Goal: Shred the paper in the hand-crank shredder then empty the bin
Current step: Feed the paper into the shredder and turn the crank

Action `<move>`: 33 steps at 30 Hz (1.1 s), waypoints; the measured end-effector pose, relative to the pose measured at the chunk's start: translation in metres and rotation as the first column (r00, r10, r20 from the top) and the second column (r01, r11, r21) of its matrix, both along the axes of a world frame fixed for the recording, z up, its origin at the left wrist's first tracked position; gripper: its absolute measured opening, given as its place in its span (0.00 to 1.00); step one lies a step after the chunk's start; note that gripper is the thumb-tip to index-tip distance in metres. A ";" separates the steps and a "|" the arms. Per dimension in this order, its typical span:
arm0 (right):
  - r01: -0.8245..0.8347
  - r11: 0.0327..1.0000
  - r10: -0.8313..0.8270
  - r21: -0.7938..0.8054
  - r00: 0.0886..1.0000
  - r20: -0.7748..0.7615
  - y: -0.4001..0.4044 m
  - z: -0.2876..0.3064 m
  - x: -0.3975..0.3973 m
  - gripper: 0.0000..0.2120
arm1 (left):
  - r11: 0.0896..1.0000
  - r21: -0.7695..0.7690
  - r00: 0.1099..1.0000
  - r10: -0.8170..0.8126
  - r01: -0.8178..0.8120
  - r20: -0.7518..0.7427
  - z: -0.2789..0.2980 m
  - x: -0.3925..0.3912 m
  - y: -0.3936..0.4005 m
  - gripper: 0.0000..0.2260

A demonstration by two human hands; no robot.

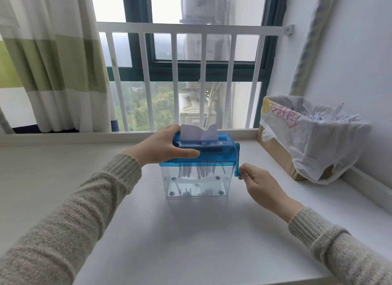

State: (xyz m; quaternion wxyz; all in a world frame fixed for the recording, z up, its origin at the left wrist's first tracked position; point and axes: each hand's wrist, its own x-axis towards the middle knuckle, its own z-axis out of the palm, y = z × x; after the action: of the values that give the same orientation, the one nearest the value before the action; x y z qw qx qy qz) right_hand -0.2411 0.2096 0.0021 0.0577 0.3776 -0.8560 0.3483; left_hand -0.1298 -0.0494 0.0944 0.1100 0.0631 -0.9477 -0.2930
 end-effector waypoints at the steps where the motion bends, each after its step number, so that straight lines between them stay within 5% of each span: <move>1: -0.007 1.000 0.007 0.001 1.000 -0.016 0.002 0.001 0.001 0.15 | 1.000 -0.001 1.000 0.000 0.000 0.001 0.000 0.000 0.000 0.29; 10: -0.039 0.994 0.053 0.106 0.989 -0.135 0.014 0.011 0.009 0.04 | 1.000 -0.013 1.000 0.005 -0.004 0.028 0.003 0.001 0.002 0.30; 33: -0.102 0.993 0.084 -0.064 0.967 -0.239 0.024 0.022 0.020 0.04 | 1.000 -0.001 0.996 -0.003 0.004 0.094 0.010 0.005 0.005 0.36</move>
State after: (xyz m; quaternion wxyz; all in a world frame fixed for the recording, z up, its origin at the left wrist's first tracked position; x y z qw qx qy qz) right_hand -0.2210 0.2333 0.0237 0.1569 0.4536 -0.8106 0.3356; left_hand -0.1247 -0.0442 0.1042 0.0647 0.0751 -0.9521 -0.2892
